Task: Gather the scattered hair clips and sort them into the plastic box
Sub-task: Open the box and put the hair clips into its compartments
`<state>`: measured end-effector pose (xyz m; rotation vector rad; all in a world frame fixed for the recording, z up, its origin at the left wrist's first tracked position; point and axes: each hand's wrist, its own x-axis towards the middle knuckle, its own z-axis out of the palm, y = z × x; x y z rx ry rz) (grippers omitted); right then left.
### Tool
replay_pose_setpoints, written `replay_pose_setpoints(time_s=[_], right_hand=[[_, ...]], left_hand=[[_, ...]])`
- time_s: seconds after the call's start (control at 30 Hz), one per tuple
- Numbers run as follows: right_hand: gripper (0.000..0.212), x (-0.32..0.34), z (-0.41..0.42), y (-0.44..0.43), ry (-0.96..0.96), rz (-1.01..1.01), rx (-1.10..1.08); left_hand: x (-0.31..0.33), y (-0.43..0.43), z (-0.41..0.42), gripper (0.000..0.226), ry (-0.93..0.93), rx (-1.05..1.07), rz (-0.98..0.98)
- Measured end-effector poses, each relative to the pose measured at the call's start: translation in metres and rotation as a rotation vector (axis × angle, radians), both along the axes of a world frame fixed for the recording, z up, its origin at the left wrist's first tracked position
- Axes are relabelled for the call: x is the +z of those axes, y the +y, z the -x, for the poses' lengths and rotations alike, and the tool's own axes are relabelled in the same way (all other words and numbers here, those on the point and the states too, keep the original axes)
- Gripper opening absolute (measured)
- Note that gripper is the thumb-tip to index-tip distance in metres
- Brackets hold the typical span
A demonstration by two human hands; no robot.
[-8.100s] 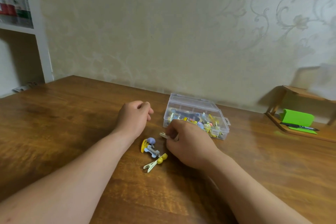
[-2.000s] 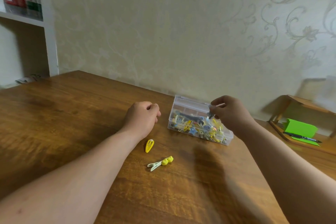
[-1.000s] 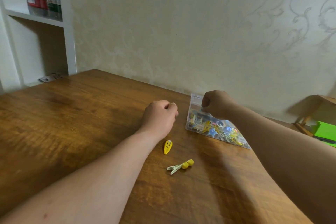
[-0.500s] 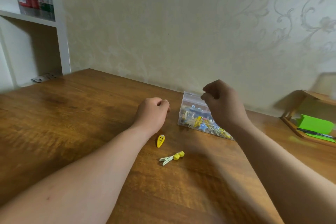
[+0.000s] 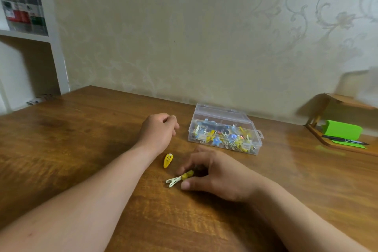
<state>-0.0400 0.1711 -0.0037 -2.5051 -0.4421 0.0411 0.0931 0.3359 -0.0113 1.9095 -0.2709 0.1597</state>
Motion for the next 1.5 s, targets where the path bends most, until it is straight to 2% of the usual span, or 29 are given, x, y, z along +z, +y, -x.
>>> replay_pose_setpoints(time_s=[0.27,0.37,0.43,0.53,0.67,0.77,0.87,1.23,1.5], right_hand=[[0.01,-0.001,-0.001,-0.01,-0.176,0.054,-0.16],[0.004,0.002,0.0,-0.017,-0.132,-0.069,-0.222],[0.007,0.004,0.001,-0.019,-0.113,-0.125,-0.224],[0.009,0.012,-0.004,-0.028,-0.221,-0.263,-0.269],[0.011,0.037,-0.03,-0.07,-0.381,-0.427,-0.587],[0.01,0.05,-0.054,-0.108,-0.392,-0.35,-0.793],[0.011,0.051,-0.075,-0.131,-0.332,-0.199,-0.882],[0.031,0.036,-0.099,-0.145,-0.142,0.184,-0.943],[0.023,0.048,-0.105,-0.137,0.023,0.422,-0.941]], left_hand=[[0.0,0.001,0.001,0.038,-0.004,-0.003,0.0],[-0.002,0.001,0.0,0.038,-0.007,-0.005,0.0],[-0.003,0.001,-0.002,0.039,-0.012,-0.003,0.002],[-0.004,0.0,-0.003,0.04,-0.017,-0.005,0.0],[-0.005,-0.001,-0.004,0.04,-0.024,-0.029,0.009],[-0.005,-0.002,-0.005,0.04,-0.032,-0.032,0.004],[-0.005,-0.002,-0.007,0.04,-0.028,-0.033,0.016],[-0.004,-0.002,-0.005,0.04,-0.028,-0.024,-0.008],[-0.005,-0.002,-0.007,0.04,-0.031,-0.02,0.002]])
